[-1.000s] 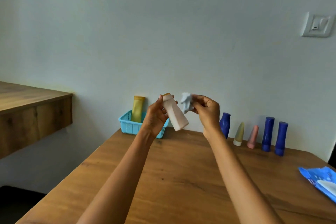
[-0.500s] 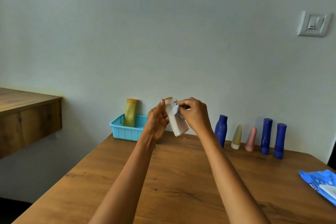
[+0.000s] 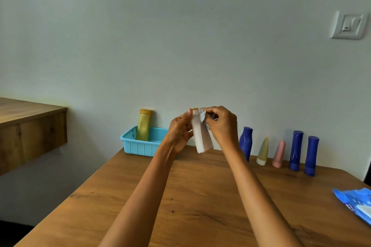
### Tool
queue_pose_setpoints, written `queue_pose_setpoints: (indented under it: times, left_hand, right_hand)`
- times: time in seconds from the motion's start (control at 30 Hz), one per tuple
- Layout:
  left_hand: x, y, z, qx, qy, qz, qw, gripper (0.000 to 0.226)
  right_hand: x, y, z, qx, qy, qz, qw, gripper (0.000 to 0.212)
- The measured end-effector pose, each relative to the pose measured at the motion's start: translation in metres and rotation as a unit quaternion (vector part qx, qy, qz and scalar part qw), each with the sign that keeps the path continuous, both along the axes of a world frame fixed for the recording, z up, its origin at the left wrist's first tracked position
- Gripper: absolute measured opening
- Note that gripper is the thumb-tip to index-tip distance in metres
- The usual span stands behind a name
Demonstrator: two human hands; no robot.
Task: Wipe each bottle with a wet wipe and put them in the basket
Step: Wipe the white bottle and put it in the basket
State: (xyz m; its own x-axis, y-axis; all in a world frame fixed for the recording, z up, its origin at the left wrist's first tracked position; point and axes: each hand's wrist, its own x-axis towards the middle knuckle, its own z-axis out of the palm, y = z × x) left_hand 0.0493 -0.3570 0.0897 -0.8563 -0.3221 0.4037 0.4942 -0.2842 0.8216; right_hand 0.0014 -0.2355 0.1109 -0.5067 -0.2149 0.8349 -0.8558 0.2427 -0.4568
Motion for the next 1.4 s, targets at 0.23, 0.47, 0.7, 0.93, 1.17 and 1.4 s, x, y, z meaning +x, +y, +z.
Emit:
queue_pose_setpoints:
  times: [0.23,0.47,0.7,0.93,1.17,1.4]
  left_hand:
    - [0.003,-0.008,0.008,0.031,0.029,0.028,0.999,0.042]
    - [0.007,-0.01,0.004,-0.021,0.008,0.003,1.0,0.038]
    - [0.009,-0.015,0.01,-0.017,0.033,-0.004,0.999,0.036]
    - [0.01,-0.02,-0.002,0.047,0.042,-0.008,0.998,0.046]
    - [0.015,-0.019,0.002,0.069,0.053,-0.026,0.996,0.042]
    - [0.018,-0.029,0.0,0.066,0.089,-0.015,0.994,0.079]
  right_hand:
    - [0.014,-0.004,0.009,0.043,0.022,0.097,0.994,0.012]
    - [0.012,-0.008,0.002,-0.017,0.019,0.02,0.999,0.018]
    - [0.02,-0.009,0.006,0.019,0.09,0.082,0.992,0.014]
    - [0.009,-0.009,-0.002,0.048,-0.007,0.062,0.997,0.013]
    - [0.025,-0.016,0.001,0.052,0.079,0.083,0.992,0.008]
    - [0.009,-0.003,-0.003,0.097,-0.044,0.094,0.99,0.005]
